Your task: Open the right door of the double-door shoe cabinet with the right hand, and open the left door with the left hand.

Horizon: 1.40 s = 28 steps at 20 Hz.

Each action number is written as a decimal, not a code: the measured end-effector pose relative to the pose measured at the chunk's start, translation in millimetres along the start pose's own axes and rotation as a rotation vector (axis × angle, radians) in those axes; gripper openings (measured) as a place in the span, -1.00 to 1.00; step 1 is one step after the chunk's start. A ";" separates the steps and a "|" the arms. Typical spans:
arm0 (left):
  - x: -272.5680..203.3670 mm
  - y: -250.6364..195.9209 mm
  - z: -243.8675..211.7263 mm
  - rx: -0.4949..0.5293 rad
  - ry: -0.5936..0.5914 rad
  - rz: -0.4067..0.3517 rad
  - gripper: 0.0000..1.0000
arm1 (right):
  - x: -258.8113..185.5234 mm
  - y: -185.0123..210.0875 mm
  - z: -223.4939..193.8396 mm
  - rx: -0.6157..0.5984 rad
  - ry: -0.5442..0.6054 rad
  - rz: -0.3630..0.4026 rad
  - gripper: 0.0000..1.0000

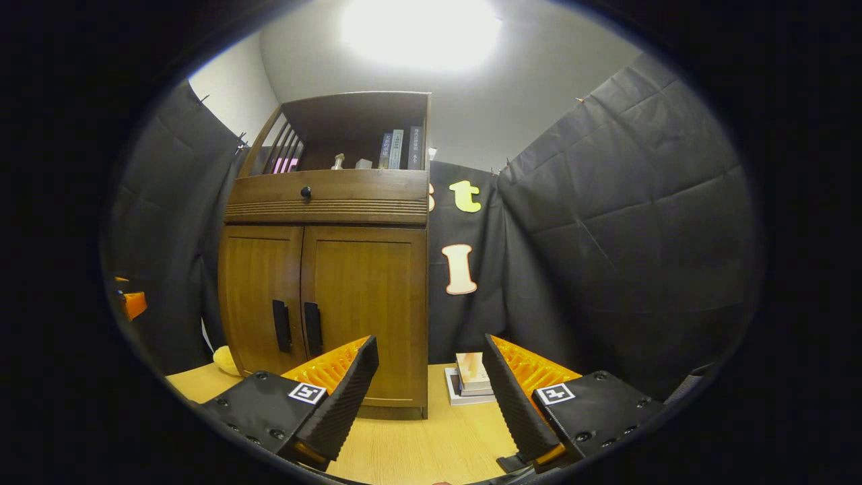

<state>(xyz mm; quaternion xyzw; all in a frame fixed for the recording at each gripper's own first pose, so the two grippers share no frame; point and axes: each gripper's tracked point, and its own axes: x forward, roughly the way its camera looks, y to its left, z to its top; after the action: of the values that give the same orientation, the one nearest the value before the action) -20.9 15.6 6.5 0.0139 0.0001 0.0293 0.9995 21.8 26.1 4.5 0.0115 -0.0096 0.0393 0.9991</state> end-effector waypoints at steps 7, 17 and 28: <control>-7.2 6.6 4.3 -0.006 0.010 0.031 0.92 | 31.1 35.1 3.2 0.017 -0.009 0.061 0.94; -16.1 19.9 15.1 0.013 0.004 0.104 0.92 | 79.1 86.5 4.5 0.055 -0.021 0.139 0.94; -27.7 28.6 21.9 0.025 0.024 0.190 0.92 | 136.7 154.2 -14.2 0.096 0.026 0.215 0.94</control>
<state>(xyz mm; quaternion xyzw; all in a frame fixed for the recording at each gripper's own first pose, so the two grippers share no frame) -50.2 41.9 29.2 0.0258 0.0114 0.1242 0.9919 146.2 190.9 -3.5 0.0578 0.0040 0.1468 0.9875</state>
